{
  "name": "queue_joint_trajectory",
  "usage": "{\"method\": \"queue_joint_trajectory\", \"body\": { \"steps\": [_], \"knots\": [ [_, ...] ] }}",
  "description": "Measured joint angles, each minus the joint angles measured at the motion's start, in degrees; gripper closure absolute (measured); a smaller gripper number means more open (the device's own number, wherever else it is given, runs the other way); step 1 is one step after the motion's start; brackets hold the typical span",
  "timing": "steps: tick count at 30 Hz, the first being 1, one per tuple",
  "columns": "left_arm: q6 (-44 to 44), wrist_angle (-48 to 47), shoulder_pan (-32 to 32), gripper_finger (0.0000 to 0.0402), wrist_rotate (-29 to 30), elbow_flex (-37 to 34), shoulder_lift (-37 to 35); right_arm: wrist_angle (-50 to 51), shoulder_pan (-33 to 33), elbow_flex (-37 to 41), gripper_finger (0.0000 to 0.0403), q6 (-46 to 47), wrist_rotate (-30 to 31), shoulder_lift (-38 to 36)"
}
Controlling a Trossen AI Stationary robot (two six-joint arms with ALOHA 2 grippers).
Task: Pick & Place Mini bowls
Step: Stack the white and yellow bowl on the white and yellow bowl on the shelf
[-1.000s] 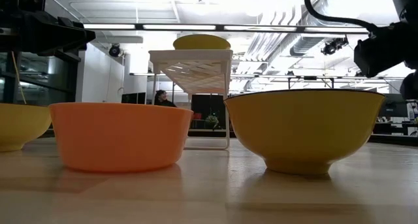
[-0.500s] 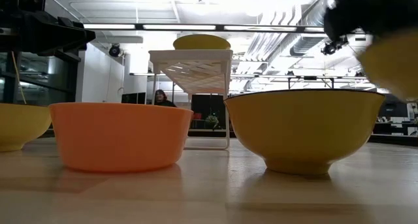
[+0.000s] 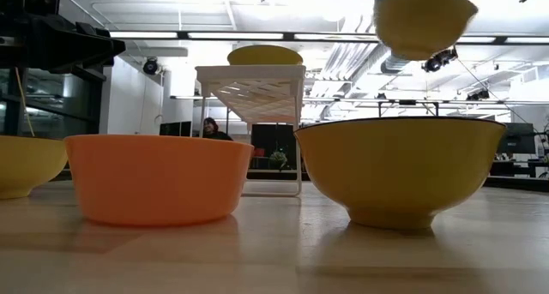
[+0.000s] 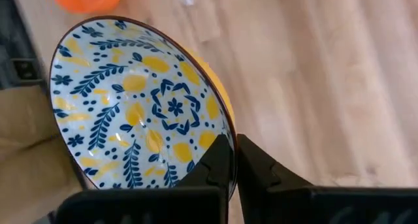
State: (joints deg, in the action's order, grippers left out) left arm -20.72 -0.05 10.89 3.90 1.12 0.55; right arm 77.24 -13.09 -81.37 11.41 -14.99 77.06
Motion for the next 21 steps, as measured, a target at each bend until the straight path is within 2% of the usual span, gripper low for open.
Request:
{"method": "queue_joint_trajectory", "body": {
  "steps": [10, 21],
  "knots": [
    [0.0, 0.0, 0.0, 0.0300, 0.0, 0.0, 0.0, 1.0, -7.3, -9.1, 0.0402, -2.3, 0.5, 6.9],
    [0.0, 0.0, 0.0, 0.0300, 0.0, 0.0, 0.0, -0.6, -9.0, -19.7, 0.0403, 6.4, -2.2, 16.4]
  ]
}}
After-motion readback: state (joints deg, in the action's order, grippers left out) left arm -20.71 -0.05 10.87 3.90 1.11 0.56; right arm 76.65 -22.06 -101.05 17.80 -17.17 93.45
